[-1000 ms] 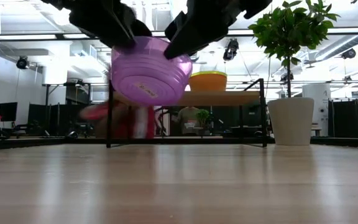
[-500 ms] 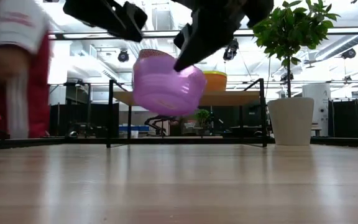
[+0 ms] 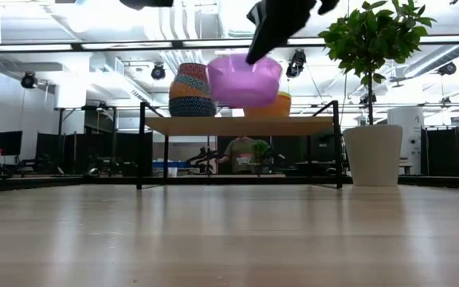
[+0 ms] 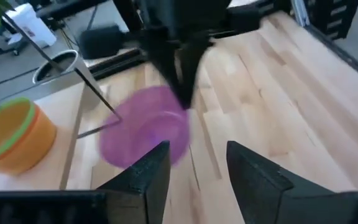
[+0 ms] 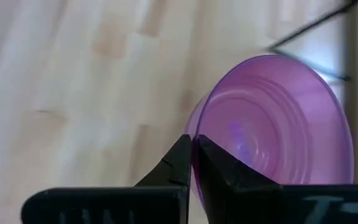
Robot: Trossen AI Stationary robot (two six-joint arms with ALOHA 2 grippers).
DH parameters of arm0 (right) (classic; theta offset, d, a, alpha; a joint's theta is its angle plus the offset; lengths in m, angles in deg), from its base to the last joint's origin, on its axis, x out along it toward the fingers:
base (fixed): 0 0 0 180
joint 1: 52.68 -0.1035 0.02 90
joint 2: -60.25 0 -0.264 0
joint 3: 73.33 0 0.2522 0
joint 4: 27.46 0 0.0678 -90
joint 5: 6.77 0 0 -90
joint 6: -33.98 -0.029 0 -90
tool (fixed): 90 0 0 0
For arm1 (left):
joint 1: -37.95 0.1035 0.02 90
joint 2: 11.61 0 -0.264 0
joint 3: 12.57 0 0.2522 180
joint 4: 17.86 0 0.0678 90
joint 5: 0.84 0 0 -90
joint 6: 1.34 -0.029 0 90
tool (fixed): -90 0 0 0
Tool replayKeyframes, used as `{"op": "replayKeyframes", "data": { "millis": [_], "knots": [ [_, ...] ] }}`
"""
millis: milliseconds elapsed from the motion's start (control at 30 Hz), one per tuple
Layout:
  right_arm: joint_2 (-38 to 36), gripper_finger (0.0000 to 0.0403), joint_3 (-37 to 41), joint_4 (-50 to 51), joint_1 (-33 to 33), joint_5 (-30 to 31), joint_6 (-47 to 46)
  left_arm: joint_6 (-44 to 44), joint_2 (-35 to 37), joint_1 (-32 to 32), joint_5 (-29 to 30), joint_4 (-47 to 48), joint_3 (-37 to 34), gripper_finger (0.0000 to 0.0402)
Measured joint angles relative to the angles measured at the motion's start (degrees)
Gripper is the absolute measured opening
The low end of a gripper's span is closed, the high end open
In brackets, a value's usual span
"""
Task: Place and stack bowls onto a shelf
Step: Stack the violet bowl on top of the green bowl on the shelf
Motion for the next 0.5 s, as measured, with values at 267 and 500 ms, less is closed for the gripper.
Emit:
{"op": "replayKeyframes", "data": {
  "millis": [267,500],
  "knots": [
    [-3.0,0.0012,-6.6,5.9,5.0,4.4,3.4,1.2,3.5,0.0,0.0,-6.0,-4.3,0.0126],
    [-3.7,0.0012,-12.3,10.9,14.3,4.5,5.5,1.8,3.5,0.0,0.0,-9.4,-6.7,0.0125]
  ]
}}
